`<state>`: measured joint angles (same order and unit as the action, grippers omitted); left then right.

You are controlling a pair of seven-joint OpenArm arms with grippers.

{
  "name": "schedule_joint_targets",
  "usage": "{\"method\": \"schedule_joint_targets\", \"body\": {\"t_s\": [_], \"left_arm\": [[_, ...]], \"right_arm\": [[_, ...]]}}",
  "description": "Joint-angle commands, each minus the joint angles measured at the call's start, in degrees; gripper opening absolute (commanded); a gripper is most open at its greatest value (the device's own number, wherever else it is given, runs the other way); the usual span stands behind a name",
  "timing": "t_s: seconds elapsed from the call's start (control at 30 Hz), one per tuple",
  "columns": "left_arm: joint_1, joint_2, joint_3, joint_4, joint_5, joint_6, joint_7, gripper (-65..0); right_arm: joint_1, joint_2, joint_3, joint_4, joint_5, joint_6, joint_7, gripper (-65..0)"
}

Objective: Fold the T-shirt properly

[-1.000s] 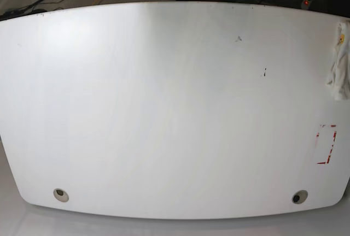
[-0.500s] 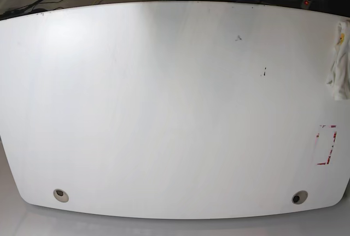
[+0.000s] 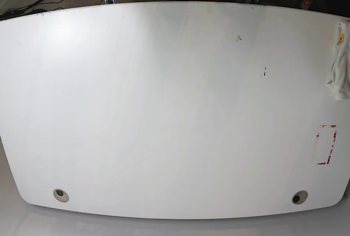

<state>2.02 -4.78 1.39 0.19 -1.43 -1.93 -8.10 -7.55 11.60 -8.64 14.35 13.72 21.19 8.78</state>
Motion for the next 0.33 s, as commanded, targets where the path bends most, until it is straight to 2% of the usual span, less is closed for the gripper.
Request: {"method": "schedule_joint_targets", "body": {"t_s": [0.0,0.3], "left_arm": [[0.75,-0.19,-0.11,-0.19,-0.19,0.22,0.23,-15.1],[0.75,-0.02,-0.11,-0.19,-0.19,0.22,0.14,-15.1]], "right_arm": [[-0.23,0.58,-0.01,0.02,0.31,0.39,0.59,-37.4],[-0.67,0.67,-0.01,0.02,0.31,0.39,0.59,-37.4]]}}
